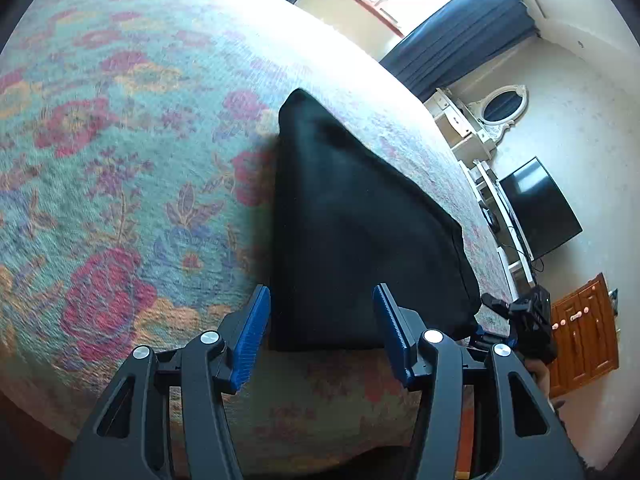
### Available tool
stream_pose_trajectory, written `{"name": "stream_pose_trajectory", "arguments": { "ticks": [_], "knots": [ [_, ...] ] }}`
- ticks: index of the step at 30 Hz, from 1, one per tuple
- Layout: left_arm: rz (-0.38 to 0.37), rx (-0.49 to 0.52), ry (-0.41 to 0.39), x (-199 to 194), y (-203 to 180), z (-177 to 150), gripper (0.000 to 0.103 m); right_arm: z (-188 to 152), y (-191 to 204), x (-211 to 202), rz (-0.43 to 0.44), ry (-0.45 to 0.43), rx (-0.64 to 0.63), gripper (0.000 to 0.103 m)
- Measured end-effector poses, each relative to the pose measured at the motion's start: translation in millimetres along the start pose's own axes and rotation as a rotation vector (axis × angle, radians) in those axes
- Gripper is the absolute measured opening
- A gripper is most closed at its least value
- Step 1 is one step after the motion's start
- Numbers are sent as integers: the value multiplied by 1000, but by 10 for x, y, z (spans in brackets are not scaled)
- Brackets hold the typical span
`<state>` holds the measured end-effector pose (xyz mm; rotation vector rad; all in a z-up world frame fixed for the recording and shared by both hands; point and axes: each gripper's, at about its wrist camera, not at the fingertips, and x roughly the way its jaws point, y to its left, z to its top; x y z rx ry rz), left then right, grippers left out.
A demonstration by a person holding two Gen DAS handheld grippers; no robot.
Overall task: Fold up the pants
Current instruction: 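Open both grippers on the folded pants and pull them away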
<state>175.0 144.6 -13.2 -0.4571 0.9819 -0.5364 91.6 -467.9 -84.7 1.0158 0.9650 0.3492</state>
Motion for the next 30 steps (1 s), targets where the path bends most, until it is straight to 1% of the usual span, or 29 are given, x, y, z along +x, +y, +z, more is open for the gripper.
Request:
{"name": "stream_pose_trajectory", "arguments": {
  "ticks": [1, 2, 3, 5, 7, 9, 10, 11, 12, 13, 14, 17, 21, 25, 26, 30],
  "knots": [
    [1, 15, -9, -9, -31, 18, 55, 96, -25, 15, 5, -2, 13, 69],
    [1, 24, -9, 2, -63, 27, 62, 198, -46, 47, 14, -3, 24, 69],
    [-2, 31, -3, 28, -90, 28, 64, 301, -52, 92, 14, -6, 27, 69],
    [10, 53, 10, 86, -146, 6, 64, 506, -35, 206, -6, -22, 23, 69],
    [35, 94, 13, 122, -175, -18, 64, 694, -14, 341, 16, -38, 33, 69],
    [46, 116, 15, 144, -185, -30, 64, 842, -2, 481, 13, -55, 51, 69],
    [45, 112, 18, 158, -169, -32, 64, 898, 6, 558, -4, -62, 49, 59],
    [44, 100, 23, 173, -147, -34, 64, 931, -1, 629, -36, -61, 42, 36],
    [42, 85, 31, 192, -111, -32, 65, 956, -25, 723, -50, -40, 45, 36],
    [40, 69, 42, 214, -71, -31, 65, 967, -61, 775, -57, -42, 57, 33],
    [41, 51, 54, 240, -35, -36, 64, 980, -107, 787, -39, -50, 78, 33],
    [47, 33, 70, 283, 36, -51, 65, 1014, -240, 753, 33, -53, 136, 30],
    [59, 39, 67, 272, 30, -55, 66, 989, -419, 597, 124, -94, 216, 30],
    [72, 51, 68, 286, 30, -51, 68, 920, -479, 408, 95, -104, 204, 31],
    [76, 46, 68, 289, 41, -55, 73, 891, -515, 357, 90, -102, 206, 31],
    [84, 13, 75, 304, 100, -66, 79, 671, -530, 189, 72, -91, 185, 33]
  ]
}}
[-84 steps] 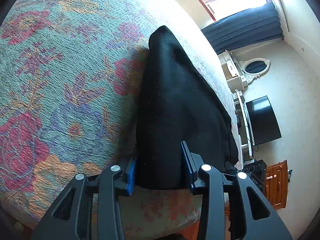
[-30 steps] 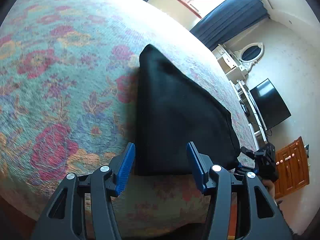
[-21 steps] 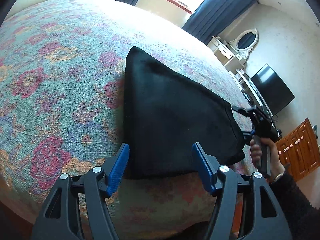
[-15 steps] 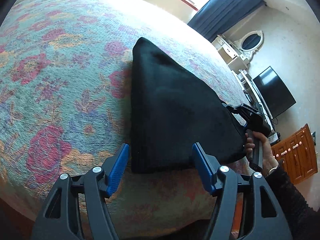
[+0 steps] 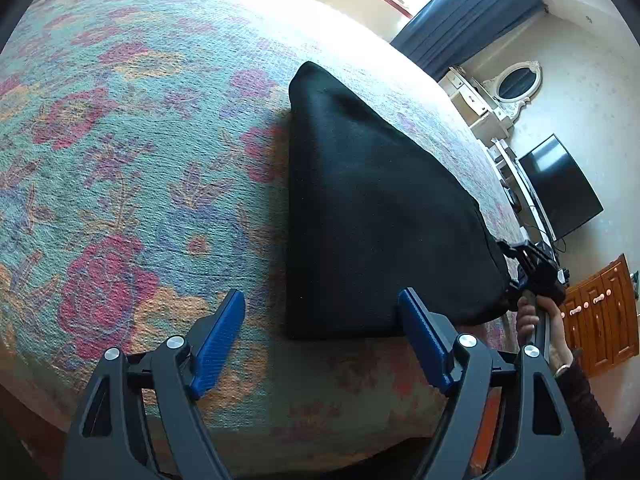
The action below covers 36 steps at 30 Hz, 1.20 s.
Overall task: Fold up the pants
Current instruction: 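Open both grippers on the folded pants and pull them away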
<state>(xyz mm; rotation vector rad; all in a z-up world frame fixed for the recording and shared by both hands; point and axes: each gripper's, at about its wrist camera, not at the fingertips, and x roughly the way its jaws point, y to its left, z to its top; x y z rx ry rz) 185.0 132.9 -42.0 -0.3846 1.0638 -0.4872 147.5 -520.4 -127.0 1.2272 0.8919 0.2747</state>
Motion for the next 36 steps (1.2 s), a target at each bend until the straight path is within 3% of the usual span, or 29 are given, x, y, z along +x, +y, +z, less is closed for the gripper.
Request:
{"name": "stream_pose_trajectory", "arguments": {
  "ticks": [3, 6, 8, 12, 19, 26, 30, 36],
  "knots": [
    [21, -18, 2, 25, 29, -14, 86, -176, -63, -162, 0, -2, -9, 38],
    [25, -36, 6, 49, 56, -28, 87, -378, -27, -286, -1, -7, -36, 53],
    [31, -34, 5, 62, 53, -26, 87, -500, 45, -335, -21, -7, -62, 70],
    [57, -10, -1, 84, 29, -26, 89, -740, 247, -348, -120, -6, -145, 89],
    [96, 5, 9, 105, -27, -29, 90, -1155, 440, -307, -337, 6, -355, 92],
    [202, 12, 1, -2, -183, -100, 90, -1399, 528, -339, -449, 3, -405, 92],
    [312, 94, -62, -173, -376, -174, 90, -1594, 621, -338, -542, -8, -478, 92],
    [378, 143, -181, -498, -558, -406, 90, -1895, 809, -221, -625, -17, -618, 92]
  ]
}}
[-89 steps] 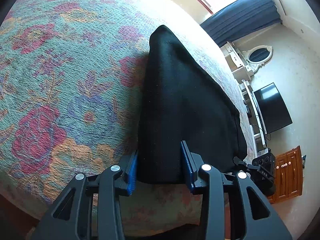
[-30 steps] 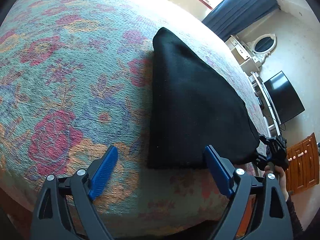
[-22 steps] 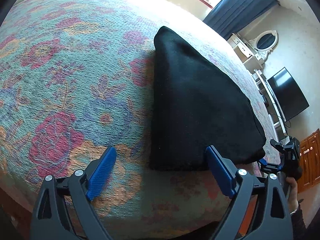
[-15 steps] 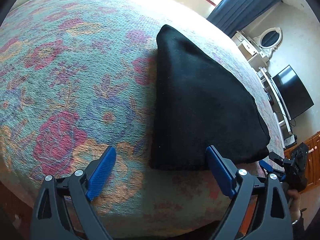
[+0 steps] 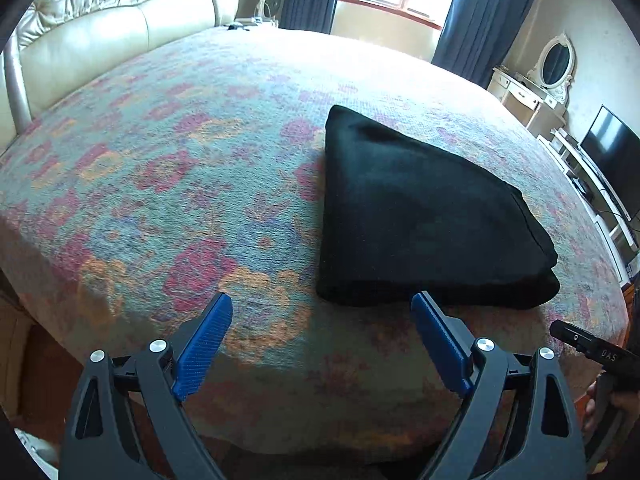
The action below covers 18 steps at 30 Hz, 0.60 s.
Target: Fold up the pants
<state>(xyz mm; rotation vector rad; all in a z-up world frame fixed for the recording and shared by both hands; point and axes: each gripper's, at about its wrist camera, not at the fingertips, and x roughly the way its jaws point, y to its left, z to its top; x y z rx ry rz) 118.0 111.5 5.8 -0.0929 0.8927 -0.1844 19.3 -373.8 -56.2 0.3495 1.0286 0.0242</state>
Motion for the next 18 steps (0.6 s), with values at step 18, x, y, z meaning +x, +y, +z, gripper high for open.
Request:
{"name": "stream_pose_trajectory", "arguments": {
  "ticks": [18],
  "knots": [
    [26, 88, -35, -9, -280, -165, 90, 17, 244, -4, -60, -104, -115, 92]
  ]
}}
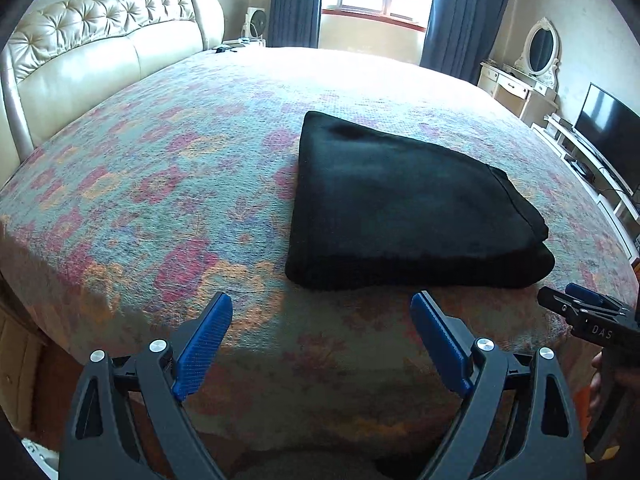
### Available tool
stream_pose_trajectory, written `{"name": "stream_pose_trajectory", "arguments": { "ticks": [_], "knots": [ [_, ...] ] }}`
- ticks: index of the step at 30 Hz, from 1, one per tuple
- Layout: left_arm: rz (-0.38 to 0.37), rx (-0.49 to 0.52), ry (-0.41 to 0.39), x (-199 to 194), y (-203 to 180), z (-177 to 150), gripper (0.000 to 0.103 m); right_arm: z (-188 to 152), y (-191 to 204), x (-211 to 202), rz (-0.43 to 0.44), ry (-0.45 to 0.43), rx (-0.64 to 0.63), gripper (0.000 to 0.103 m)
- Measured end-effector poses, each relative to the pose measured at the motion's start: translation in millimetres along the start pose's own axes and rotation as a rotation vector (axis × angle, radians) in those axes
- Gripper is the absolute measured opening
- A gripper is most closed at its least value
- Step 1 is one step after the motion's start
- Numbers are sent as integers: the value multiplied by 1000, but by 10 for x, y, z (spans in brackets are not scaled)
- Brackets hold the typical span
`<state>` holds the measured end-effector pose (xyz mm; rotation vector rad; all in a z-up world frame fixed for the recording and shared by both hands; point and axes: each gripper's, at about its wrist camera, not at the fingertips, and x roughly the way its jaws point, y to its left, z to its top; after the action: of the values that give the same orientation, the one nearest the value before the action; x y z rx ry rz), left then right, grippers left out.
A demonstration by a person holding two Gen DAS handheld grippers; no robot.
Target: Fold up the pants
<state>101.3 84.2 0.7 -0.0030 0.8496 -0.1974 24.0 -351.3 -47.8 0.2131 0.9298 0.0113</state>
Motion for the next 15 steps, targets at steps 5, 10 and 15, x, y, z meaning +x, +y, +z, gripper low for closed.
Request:
{"name": "stream_pose_trajectory", "arguments": {
  "ticks": [5, 10, 15],
  "knots": [
    [3, -19, 10, 9, -22, -31, 90, -4, -22, 39, 11, 12, 15, 92],
    [9, -16, 18, 16, -38, -51, 90, -33, 60, 37, 14, 13, -20, 92],
    [17, -10, 16, 11, -43, -52, 90, -51, 49, 66, 20, 27, -5, 92]
  ]
}}
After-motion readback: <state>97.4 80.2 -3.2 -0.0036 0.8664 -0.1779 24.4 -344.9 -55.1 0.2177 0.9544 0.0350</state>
